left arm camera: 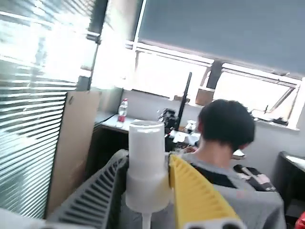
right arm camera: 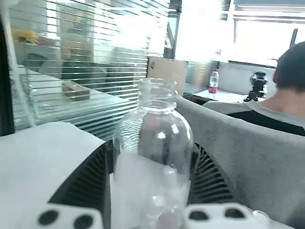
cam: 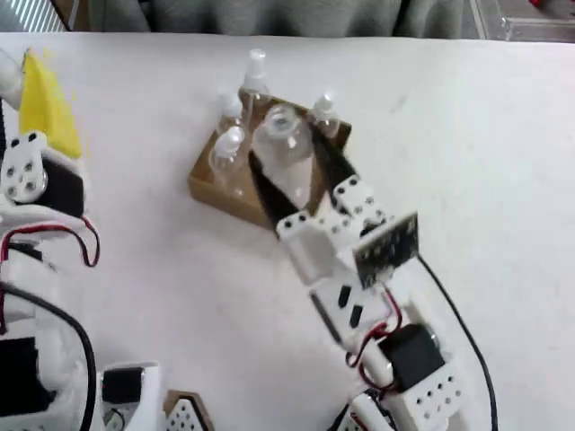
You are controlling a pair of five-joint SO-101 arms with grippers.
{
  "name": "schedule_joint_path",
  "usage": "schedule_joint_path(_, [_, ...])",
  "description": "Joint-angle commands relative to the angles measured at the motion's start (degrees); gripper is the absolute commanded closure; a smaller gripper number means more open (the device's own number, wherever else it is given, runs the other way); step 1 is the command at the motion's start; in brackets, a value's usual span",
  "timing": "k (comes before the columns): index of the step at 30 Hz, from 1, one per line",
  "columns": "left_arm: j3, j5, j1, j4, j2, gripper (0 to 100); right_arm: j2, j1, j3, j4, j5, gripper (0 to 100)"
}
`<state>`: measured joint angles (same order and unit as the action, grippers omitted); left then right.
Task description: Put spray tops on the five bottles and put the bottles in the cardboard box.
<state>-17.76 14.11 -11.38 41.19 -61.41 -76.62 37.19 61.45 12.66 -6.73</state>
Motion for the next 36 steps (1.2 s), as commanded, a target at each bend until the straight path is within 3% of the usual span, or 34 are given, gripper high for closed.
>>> schedule_joint_path(1, [12.31, 0.09, 11.03, 3.52, -0.75, 98, -5.93, 4.18, 4.4, -3.91, 0.62, 98.4])
schedule_joint_path(6, [19.16, 0.09, 19.21, 5.8, 1.19, 98, -11.82, 8.57, 8.97, -4.53, 1.14, 98.4])
schedule_joint_path(11, [28.13, 0.53, 20.18, 6.33, 10.42, 98, -16.4, 13.67, 13.98, -4.53, 1.14, 98.4])
schedule_joint_path(19, [37.63, 14.86, 22.02, 14.24, 19.38, 98, -24.22, 14.11, 19.6, -4.62, 1.41, 98.4])
schedule_joint_path(26, [37.89, 14.59, 30.46, 21.19, 19.56, 98, -26.68, 13.85, 24.53, -4.53, 4.57, 98.4])
schedule_joint_path(36, [37.1, 11.16, 31.43, 21.8, 17.27, 98, -26.68, 13.76, 25.14, -4.18, 4.75, 98.4])
